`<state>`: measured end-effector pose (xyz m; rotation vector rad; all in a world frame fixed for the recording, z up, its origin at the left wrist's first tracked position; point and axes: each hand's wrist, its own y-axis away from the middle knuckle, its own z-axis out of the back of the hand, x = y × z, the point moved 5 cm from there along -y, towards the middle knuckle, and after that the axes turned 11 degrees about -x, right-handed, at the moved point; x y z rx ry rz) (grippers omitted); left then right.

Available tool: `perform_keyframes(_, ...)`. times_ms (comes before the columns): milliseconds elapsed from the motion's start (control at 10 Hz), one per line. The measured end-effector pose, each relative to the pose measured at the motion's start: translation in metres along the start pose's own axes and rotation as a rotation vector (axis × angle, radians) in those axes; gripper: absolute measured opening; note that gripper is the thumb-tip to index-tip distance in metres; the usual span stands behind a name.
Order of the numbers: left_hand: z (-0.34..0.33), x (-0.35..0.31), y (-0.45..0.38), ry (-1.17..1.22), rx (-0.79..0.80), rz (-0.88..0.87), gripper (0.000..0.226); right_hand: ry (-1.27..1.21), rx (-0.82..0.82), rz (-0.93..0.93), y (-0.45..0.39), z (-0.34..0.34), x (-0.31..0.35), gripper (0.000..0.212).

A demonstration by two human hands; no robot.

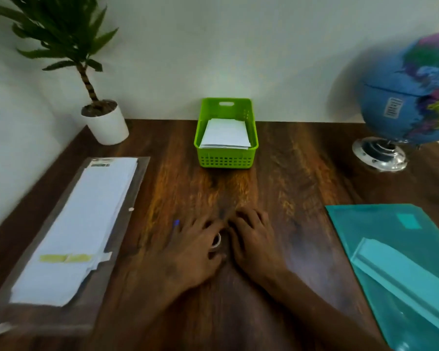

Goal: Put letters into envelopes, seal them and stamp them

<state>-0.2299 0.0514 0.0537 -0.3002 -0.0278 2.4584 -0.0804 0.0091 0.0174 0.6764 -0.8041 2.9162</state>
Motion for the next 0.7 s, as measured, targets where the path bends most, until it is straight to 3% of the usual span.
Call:
perform_keyframes(100, 0.008, 0.015, 0.012, 0.082, -0.051, 0.057, 0.057, -0.16, 0.211, -0.035, 0.01, 0.003, 0.024, 0.047)
perform_keyframes(200, 0.012, 0.04, 0.031, 0.064, -0.043, 0.176, 0.077, -0.191, 0.317, -0.079, 0.014, -0.005, 0.046, 0.064)
perform_keyframes(300, 0.015, 0.064, 0.054, 0.185, -0.139, 0.424, 0.078, -0.264, 0.317, -0.217, 0.006, -0.016, 0.059, 0.066)
perform_keyframes(400, 0.014, 0.068, 0.075, 0.341, -0.148, 0.597, 0.058, -0.223, 0.338, -0.233, 0.003, -0.02, 0.066, 0.053)
perform_keyframes(500, 0.028, 0.064, 0.081, 0.33, -0.157, 0.665, 0.04, -0.241, 0.371, -0.325, -0.002, -0.013, 0.077, 0.045)
perform_keyframes(700, 0.044, 0.053, 0.075, 0.344, -0.143, 0.709, 0.039, -0.256, 0.46, -0.351, -0.008, 0.003, 0.087, 0.05)
